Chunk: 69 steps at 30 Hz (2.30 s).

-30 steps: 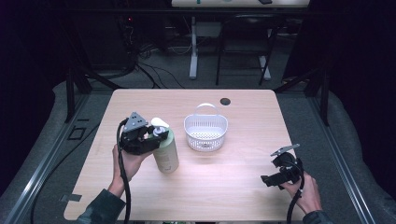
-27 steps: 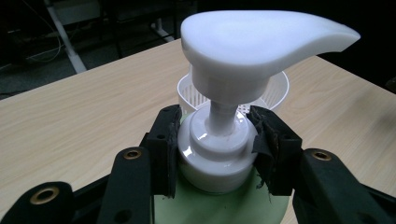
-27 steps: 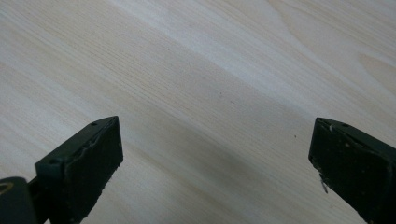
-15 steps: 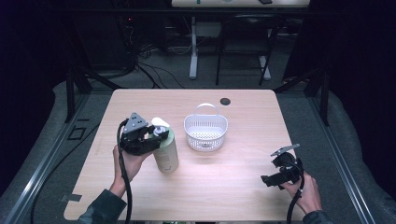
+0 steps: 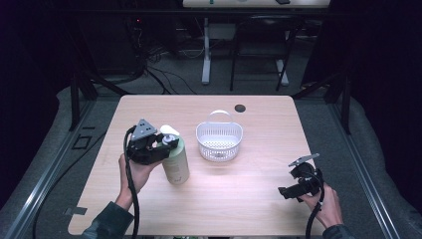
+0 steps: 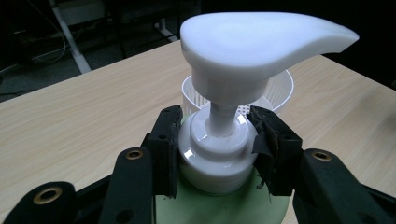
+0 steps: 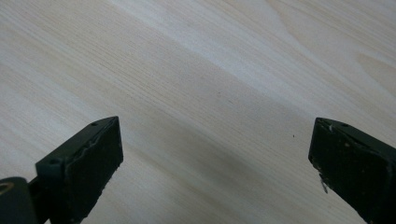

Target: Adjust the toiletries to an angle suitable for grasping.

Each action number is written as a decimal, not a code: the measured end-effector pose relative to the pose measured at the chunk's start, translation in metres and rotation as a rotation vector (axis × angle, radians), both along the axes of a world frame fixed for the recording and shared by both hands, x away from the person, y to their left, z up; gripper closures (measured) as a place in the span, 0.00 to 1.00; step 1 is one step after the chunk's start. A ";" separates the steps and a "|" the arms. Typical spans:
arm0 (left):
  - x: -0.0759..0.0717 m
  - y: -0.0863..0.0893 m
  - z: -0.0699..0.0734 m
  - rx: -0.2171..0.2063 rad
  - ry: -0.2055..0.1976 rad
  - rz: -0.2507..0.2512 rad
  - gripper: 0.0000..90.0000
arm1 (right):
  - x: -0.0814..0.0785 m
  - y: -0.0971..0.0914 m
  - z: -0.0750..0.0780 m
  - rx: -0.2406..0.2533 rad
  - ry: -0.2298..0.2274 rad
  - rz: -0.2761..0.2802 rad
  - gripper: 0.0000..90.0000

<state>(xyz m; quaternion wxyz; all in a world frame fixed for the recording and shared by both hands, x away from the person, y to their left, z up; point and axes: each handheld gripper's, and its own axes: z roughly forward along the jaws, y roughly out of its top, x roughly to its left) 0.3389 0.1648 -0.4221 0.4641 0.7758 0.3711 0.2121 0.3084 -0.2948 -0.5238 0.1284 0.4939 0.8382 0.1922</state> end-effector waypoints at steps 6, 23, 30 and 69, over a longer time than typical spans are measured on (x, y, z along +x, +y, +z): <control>-0.002 0.001 0.005 -0.005 -0.006 -0.004 0.62 | 0.000 0.000 0.000 -0.001 0.000 -0.001 0.03; -0.005 0.002 0.014 0.002 -0.006 -0.018 0.62 | -0.001 -0.001 0.002 -0.001 -0.006 -0.003 0.03; -0.005 0.002 0.018 0.003 0.005 -0.026 0.62 | -0.001 -0.001 0.003 0.001 -0.009 -0.002 0.03; 0.001 -0.008 0.044 0.011 -0.005 -0.056 0.62 | -0.002 -0.003 0.003 0.002 -0.011 -0.004 0.03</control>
